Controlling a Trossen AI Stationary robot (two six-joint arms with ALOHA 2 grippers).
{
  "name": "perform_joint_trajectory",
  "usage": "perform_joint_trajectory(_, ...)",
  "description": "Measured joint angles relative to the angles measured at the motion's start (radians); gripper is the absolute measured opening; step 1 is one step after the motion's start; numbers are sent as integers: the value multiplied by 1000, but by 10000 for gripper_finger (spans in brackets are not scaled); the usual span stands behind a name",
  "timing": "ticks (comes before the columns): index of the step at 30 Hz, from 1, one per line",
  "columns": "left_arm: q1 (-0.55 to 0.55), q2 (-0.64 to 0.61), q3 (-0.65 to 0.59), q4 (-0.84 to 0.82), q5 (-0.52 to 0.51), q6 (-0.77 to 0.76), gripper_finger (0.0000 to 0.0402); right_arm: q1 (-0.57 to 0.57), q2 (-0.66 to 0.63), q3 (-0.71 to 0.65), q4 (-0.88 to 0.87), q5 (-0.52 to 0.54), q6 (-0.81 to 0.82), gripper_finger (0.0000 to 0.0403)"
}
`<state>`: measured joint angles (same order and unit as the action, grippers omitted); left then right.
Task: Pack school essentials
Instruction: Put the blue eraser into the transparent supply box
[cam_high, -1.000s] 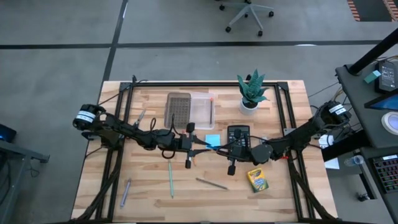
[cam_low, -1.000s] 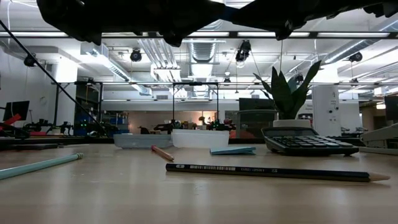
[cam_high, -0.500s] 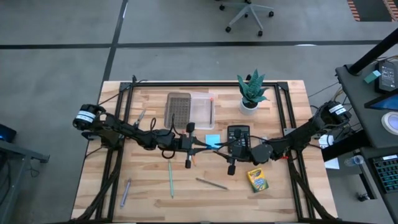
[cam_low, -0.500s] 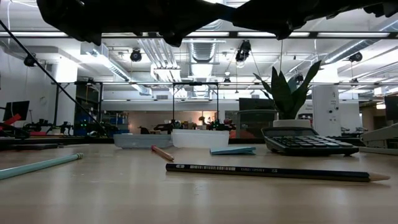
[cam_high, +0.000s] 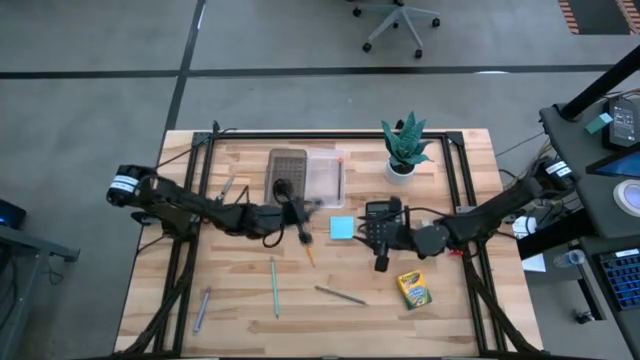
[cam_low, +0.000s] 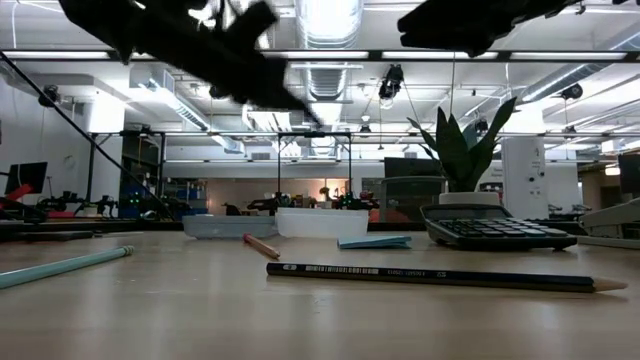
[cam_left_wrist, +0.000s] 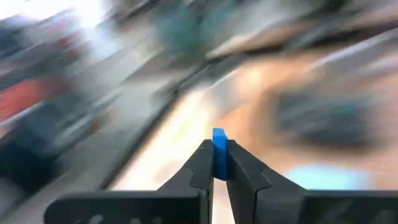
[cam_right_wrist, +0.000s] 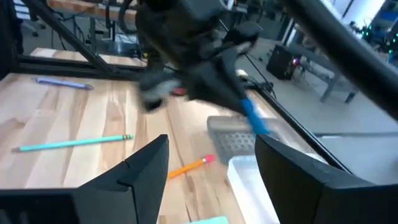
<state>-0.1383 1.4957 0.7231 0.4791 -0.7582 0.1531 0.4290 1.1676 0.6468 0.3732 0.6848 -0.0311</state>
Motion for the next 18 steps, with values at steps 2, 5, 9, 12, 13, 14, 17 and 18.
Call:
perform_joint_trajectory(2, 41, -11, 0, -173, -195, -93, 7, 0, -17, 0, -24, 0, 21, 227)
perform_joint_trajectory(5, 137, -23, 3, -382, -200, -274, 7, 0, -21, -1, -31, 0, 32, 224)
perform_joint_trajectory(9, 279, -2, 2, -485, 4, -438, 6, 0, -8, -2, -30, 0, 37, 224)
perform_joint_trajectory(12, 335, 16, 2, -499, 43, -455, 6, 0, 6, -2, -30, 0, 47, 226)
perform_joint_trajectory(13, 346, 17, 7, -497, 46, -435, 6, 0, 9, -2, -32, -1, 48, 226)
perform_joint_trajectory(14, 354, 17, 13, -496, 47, -414, 6, 0, 13, -3, -31, 0, 48, 226)
perform_joint_trajectory(17, 365, 14, 27, -487, 47, -372, 6, 0, 23, -3, -32, 6, 50, 226)
perform_joint_trajectory(18, 366, 12, 30, -476, 49, -360, 6, 0, 26, -3, -31, 14, 50, 226)
